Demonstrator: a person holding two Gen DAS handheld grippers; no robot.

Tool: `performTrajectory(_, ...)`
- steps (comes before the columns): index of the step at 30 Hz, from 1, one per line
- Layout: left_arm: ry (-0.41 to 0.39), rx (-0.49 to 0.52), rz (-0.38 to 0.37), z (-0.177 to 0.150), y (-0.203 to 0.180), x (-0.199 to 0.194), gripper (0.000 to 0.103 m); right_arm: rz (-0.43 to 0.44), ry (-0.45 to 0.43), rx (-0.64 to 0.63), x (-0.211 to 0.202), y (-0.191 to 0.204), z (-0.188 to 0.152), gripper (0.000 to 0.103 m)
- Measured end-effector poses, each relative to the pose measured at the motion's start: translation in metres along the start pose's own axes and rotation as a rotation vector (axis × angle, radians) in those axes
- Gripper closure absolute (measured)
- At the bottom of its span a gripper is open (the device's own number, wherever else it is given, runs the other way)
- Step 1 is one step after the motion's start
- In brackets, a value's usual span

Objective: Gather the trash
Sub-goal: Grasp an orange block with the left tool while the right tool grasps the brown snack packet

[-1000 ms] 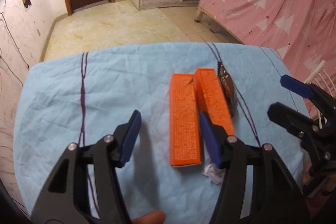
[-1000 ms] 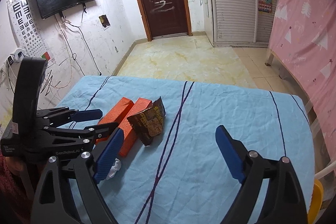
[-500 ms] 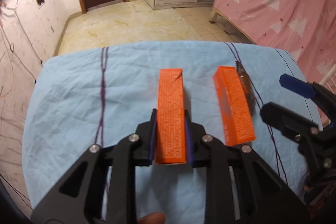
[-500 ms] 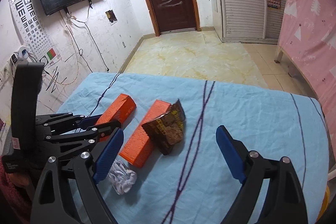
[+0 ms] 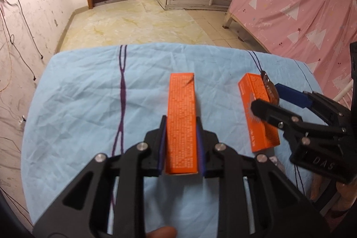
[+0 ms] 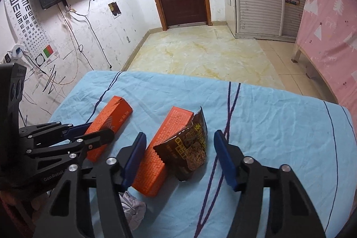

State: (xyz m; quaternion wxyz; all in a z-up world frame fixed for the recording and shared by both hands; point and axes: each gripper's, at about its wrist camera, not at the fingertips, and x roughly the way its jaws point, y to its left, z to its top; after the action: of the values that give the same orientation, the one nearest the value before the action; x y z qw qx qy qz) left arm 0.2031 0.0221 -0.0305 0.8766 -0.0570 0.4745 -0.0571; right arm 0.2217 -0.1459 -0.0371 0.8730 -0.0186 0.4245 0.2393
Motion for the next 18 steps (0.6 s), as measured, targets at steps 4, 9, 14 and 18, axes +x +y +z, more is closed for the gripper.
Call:
performTrajectory(4,-0.003,0.006,0.003,-0.001,0.001,-0.001,0.081,0.002,-0.012,0.013,-0.005,-0.004,-0.001,0.059)
performTrajectory(9,-0.003,0.008,0.005,-0.001,0.001,-0.001,0.081,0.019,-0.013,0.024,-0.007,-0.005,-0.004,0.059)
performTrajectory(14,-0.011,0.026,0.025,-0.001,-0.003,-0.002,0.081,0.035,-0.025,0.045,-0.013,-0.012,-0.004,0.059)
performTrajectory(18,-0.013,0.027,0.029,0.0,-0.007,-0.002,0.081,0.035,-0.028,0.057,-0.016,-0.015,-0.005,0.059)
